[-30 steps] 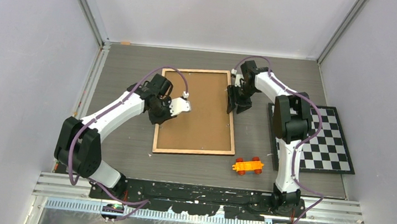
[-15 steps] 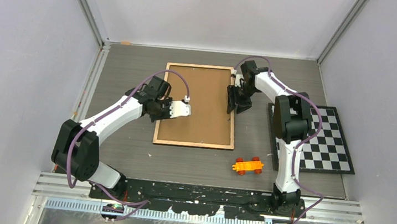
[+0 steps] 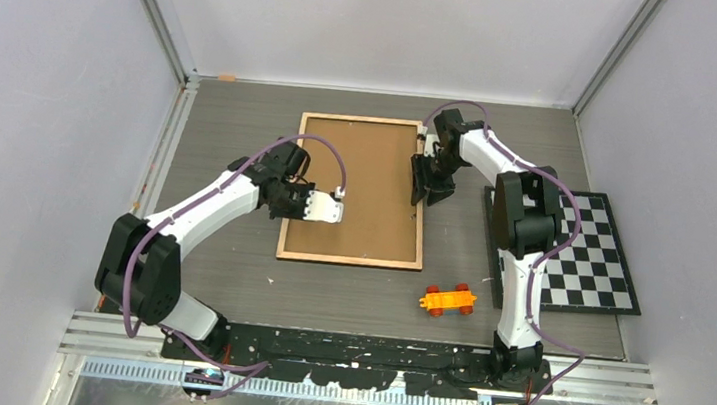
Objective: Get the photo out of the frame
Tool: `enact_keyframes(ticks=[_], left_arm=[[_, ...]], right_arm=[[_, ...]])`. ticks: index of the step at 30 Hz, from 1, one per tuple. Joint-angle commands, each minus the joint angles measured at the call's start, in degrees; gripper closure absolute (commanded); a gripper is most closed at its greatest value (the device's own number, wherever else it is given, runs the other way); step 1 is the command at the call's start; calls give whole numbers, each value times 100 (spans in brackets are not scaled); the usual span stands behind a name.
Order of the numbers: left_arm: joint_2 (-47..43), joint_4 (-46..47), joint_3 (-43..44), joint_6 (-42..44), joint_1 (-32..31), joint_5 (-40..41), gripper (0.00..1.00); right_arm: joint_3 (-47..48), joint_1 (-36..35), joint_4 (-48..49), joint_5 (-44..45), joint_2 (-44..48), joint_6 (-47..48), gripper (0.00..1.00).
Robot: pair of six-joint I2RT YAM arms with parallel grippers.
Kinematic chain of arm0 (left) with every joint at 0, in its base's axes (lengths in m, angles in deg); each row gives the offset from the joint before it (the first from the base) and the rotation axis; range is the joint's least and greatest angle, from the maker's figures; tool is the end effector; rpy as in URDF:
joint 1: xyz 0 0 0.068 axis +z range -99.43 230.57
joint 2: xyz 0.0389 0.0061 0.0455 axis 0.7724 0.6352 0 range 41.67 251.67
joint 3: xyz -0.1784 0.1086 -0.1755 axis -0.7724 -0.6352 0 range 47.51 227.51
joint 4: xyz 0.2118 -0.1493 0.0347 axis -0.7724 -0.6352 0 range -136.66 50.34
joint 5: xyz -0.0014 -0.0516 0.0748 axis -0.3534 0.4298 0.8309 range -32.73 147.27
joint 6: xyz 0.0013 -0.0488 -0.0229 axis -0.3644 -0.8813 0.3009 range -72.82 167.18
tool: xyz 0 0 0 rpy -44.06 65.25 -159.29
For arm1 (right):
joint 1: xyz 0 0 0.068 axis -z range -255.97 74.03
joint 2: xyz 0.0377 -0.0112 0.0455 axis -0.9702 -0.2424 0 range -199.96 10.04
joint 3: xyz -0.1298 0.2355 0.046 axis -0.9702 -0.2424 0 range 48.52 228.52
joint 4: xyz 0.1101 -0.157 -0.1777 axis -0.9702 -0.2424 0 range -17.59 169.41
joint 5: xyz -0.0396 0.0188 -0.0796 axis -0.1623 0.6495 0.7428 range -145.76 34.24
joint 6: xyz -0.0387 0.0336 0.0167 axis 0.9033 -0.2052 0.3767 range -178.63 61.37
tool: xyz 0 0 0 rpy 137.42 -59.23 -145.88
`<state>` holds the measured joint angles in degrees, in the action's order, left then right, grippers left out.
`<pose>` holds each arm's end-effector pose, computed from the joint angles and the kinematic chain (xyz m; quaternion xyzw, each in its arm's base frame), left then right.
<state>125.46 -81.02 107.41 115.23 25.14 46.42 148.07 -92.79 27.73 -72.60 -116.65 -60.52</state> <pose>0.2548 -0.1286 0.2325 0.7221 0.6516 -0.0085 0.2322 0.4221 0.1382 0.1609 -0.1420 0.9743 0.1595 0.0713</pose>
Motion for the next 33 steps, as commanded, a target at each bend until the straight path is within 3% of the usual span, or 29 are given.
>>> enact_keyframes(ticks=[1, 10, 14, 17, 20, 25, 31, 33], left_arm=[[132, 334, 81, 721, 21, -195, 100], [-246, 809, -471, 2224, 20, -885, 100], [-543, 1500, -1018, 3039, 21, -1236, 100], [-606, 1979, -1128, 3075, 19, -1327, 100], [-617, 1966, -825, 2423, 29, -1285, 100], [-472, 620, 197, 1056, 188, -1266, 100], [-448, 16, 548, -407, 558, -1200, 100], [-397, 31, 621, -1264, 615, -1011, 100]], right_arm=[[-7, -46, 72, 435, -289, 85, 52], [-31, -179, -9, 684, -406, 267, 60], [-74, -246, -14, 792, -425, 418, 65], [-141, -285, 0, 867, -415, 496, 67], [-209, -295, 21, 903, -388, 540, 68], [-137, -295, -49, 896, -342, 523, 67], [18, -189, -236, 421, -133, 475, 54], [-5, -175, -103, 391, 3, 419, 50]])
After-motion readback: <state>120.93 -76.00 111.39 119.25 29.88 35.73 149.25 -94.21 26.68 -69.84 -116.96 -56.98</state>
